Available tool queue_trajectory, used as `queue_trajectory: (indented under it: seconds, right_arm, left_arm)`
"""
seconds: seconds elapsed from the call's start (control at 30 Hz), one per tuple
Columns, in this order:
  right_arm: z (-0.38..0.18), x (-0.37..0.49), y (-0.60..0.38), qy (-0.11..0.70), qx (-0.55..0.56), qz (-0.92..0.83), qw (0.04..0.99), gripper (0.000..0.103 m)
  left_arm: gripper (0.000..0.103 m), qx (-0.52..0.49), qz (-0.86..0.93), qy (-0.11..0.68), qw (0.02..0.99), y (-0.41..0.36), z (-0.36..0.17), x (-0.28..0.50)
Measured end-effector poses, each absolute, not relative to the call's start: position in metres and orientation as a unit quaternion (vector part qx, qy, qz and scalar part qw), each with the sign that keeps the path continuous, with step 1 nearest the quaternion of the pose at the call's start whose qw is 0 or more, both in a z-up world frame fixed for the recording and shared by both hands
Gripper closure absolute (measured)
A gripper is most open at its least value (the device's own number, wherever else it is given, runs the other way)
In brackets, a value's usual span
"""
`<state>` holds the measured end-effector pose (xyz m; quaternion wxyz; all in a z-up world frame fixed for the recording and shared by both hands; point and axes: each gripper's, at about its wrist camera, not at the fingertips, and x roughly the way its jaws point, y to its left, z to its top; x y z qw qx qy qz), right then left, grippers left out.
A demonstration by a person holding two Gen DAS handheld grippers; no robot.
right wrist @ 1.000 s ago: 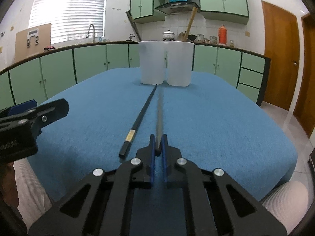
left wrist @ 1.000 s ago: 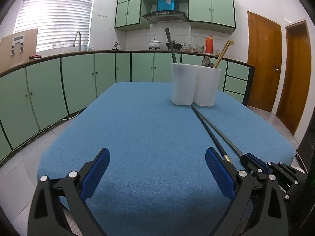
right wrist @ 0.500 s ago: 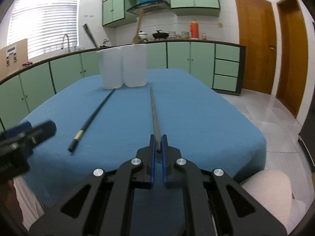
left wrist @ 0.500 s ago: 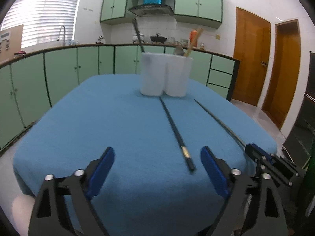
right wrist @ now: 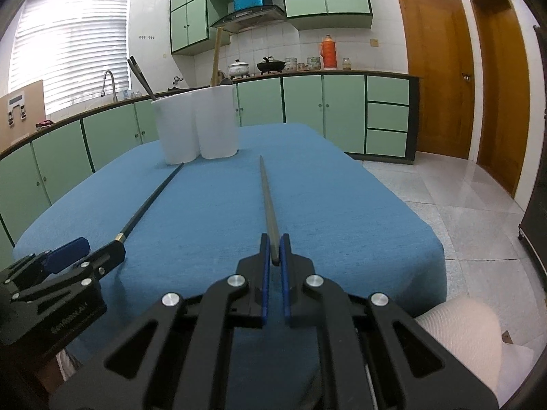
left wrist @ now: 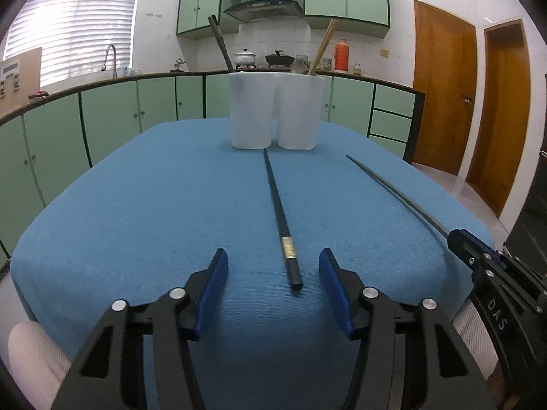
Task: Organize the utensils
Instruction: 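Lower the left tool onto the black gold-banded chopstick and close on it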
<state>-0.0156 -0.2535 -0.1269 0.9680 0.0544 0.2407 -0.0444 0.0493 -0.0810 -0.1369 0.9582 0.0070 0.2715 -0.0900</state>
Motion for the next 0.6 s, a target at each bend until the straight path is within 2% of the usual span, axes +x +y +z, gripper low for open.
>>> queue_trajectory:
  seconds: [0.1,0.2,0.23,0.37,0.6]
  right_arm:
    - [-0.126,-0.016,-0.256,0.24,0.058,-0.043,0.968,0.098]
    - [-0.125,-0.018,-0.258,0.238,0.06,-0.042,0.968,0.098]
    - [-0.125,-0.018,-0.259,0.238,0.062,-0.042,0.968,0.098]
    - [-0.123,-0.02,-0.261,0.235,0.063,-0.042,0.969,0.098]
    - [-0.117,-0.019,-0.258,0.226,0.05,-0.042,0.972,0.098]
  left_arm:
    - [0.053,0.013,-0.084,0.268,0.96,-0.09,-0.139,0.047]
    - [0.062,0.016,-0.079,0.265,0.961,-0.094,-0.14,0.044]
    - [0.066,0.018,-0.076,0.264,0.961,-0.097,-0.14,0.044]
    - [0.094,0.01,-0.072,0.266,0.961,-0.098,-0.139,0.043]
    - [0.096,-0.003,-0.077,0.275,0.958,-0.09,-0.135,0.046]
